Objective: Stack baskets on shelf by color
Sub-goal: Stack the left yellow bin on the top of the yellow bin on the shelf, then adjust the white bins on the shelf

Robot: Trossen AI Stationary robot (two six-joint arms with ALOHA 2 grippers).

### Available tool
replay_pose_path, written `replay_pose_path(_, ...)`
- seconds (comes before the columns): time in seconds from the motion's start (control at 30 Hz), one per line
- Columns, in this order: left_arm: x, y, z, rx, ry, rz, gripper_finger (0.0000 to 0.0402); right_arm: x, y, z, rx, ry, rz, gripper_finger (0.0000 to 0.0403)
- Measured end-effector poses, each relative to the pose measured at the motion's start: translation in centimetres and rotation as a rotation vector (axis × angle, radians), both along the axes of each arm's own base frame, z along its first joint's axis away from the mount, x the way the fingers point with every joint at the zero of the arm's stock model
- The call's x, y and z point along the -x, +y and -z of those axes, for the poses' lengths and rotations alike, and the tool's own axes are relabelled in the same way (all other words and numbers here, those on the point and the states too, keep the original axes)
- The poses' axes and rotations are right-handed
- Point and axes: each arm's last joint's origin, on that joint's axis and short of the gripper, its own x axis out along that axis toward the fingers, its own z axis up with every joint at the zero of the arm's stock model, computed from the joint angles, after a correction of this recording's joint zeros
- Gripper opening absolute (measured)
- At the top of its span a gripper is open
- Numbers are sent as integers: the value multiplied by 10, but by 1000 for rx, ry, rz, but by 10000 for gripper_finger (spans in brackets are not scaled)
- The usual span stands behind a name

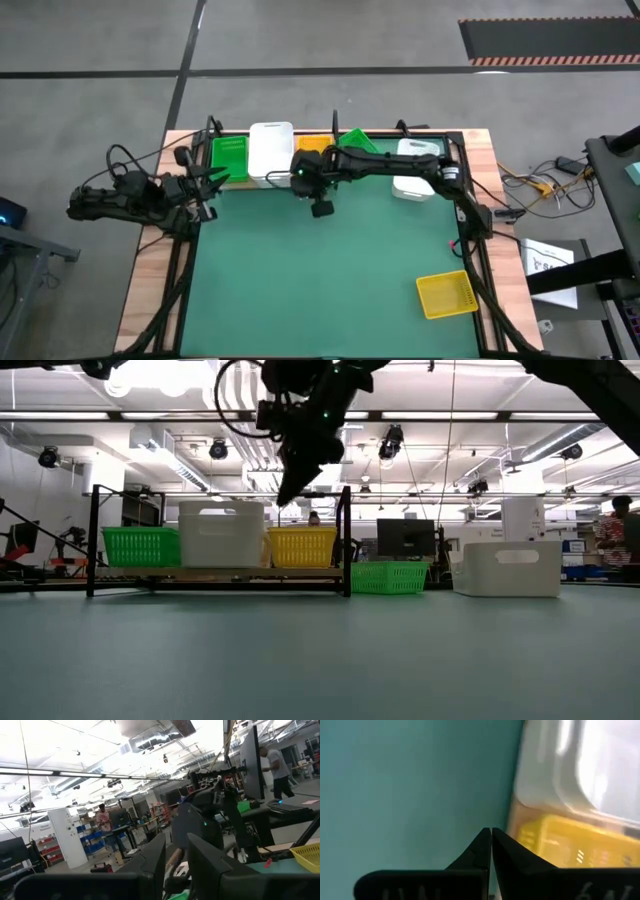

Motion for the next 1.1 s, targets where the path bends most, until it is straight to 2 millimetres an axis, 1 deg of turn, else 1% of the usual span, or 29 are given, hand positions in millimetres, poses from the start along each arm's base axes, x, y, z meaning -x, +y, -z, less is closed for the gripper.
replay_pose_path(0.1, 0, 0, 0, -9, 4, -3, 61, 0, -8, 6, -2, 20, 55, 9)
replay_pose_path(0.37, 0, 0, 0, -29, 12, -8, 61, -1, -28, 22, -3, 63, 103, 9)
replay_pose_path(0.47, 0, 0, 0, -29, 9, -8, 61, -1, -38, 27, 49, 69, 135, 9)
replay_pose_path(0.53, 0, 0, -1, -29, 2, -9, 61, -1, -42, 27, 85, 71, 157, 9)
replay_pose_path(0.67, 1, 0, -2, -28, -6, -9, 61, 0, -44, 23, 87, 75, 160, 9)
replay_pose_path(0.77, 1, 0, -3, -26, -18, -9, 61, 3, -39, 18, 69, 104, 150, 9)
replay_pose_path(0.83, 0, 0, -2, -27, -13, -9, 61, 4, -31, 14, 31, 122, 133, 9)
replay_pose_path(0.97, -1, 0, -1, -25, -5, -8, 61, 6, -9, 11, -56, 161, 72, 9)
replay_pose_path(1.1, -5, -1, 0, -23, 11, -6, 61, 9, 14, 9, -90, 204, 41, 9)
